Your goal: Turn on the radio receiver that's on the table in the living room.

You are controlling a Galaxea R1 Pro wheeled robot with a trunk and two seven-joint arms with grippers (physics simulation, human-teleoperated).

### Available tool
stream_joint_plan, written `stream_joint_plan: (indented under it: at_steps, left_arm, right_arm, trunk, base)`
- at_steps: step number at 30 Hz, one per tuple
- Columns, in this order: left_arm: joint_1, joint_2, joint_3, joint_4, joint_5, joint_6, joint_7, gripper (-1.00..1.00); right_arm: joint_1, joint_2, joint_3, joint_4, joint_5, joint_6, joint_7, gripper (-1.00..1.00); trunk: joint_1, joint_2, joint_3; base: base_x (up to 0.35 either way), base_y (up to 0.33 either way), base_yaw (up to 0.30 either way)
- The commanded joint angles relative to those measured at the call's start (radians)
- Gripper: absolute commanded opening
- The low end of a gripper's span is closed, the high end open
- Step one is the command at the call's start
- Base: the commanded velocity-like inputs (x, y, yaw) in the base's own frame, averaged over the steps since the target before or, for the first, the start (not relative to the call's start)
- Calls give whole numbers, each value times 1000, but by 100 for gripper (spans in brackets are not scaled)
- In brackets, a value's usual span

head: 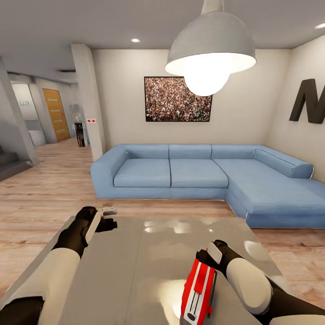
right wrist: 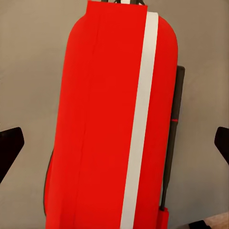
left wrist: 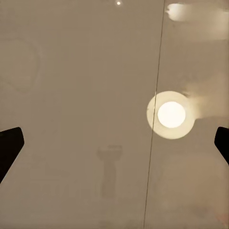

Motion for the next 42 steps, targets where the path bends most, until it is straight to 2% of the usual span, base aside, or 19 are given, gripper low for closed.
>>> stream_joint_plan:
  at_steps: [1, 31, 42]
  left_arm:
    - [0, 0, 0, 0, 0, 0, 0, 100]
    - [0, 0, -1, 0, 0, 0, 0, 100]
    - [0, 0, -1, 0, 0, 0, 0, 100]
  right_arm:
    - [0, 0, 0, 0, 0, 0, 0, 100]
    - [0, 0, 1, 0, 0, 0, 0, 100]
    - [0, 1, 3, 0, 0, 0, 0, 100]
  trunk:
    - [0, 0, -1]
    - [0, 0, -37]
    - [0, 0, -39]
  base:
    - [0, 0, 0]
    - [0, 0, 0]
    - [0, 0, 0]
